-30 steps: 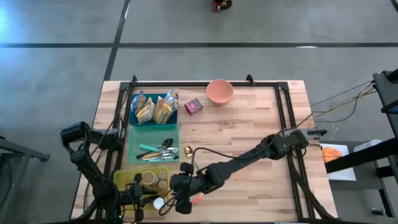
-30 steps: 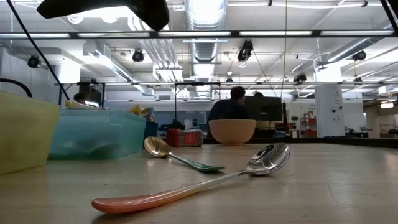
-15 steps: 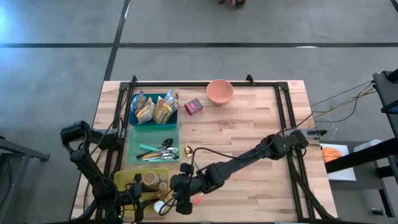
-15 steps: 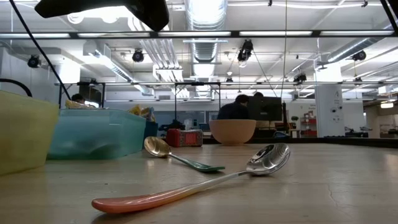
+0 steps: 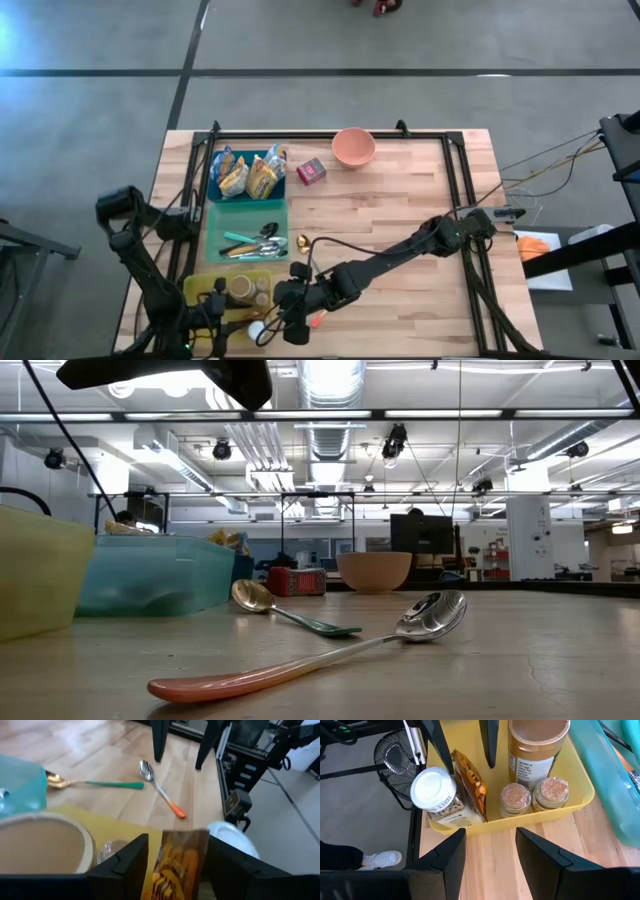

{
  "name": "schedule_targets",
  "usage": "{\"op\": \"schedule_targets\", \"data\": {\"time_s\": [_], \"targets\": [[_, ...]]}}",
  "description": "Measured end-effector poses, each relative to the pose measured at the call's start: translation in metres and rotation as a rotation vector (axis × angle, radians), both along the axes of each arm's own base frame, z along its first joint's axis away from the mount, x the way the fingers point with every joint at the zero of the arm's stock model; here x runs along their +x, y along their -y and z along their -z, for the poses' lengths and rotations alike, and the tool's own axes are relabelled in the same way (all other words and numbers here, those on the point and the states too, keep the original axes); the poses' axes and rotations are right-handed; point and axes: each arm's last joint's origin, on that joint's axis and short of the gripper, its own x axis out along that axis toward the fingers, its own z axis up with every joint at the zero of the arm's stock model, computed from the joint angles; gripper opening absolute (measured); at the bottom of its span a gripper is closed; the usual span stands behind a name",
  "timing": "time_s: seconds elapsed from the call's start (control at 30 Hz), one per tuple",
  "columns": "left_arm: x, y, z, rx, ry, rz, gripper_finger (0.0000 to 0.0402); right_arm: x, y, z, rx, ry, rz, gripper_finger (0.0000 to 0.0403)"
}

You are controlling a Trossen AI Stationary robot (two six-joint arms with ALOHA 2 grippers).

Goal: Pick & Place Food Item
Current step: Put the orange spice pack into the yellow bin

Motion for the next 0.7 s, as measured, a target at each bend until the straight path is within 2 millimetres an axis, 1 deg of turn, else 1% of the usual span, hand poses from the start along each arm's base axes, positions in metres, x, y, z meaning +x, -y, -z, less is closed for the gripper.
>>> {"op": "schedule_targets", "data": {"time_s": [0.17, 0.27, 0.47, 0.7], "targets": [[0.0, -0.003, -0.01, 0.006, 0.021, 0.003, 0.0193, 0.0, 0.0, 0.0, 0.0, 0.001, 0.004, 0.017], [0.0, -0.005, -0.018, -0.015, 0.03, 0.004, 0.0193, -0.001, 0.001, -0.002, 0.032, -0.008, 0.05, 0.017], [-0.001, -0.011, -0.038, -0.034, 0.061, 0.011, 0.0193, -0.009, 0.007, -0.026, 0.001, 0.035, 0.094, 0.017], [0.0, -0.02, -0.059, -0.018, 0.09, 0.023, 0.0193, -0.019, 0.013, -0.042, -0.055, 0.026, 0.133, 0.017]]}}
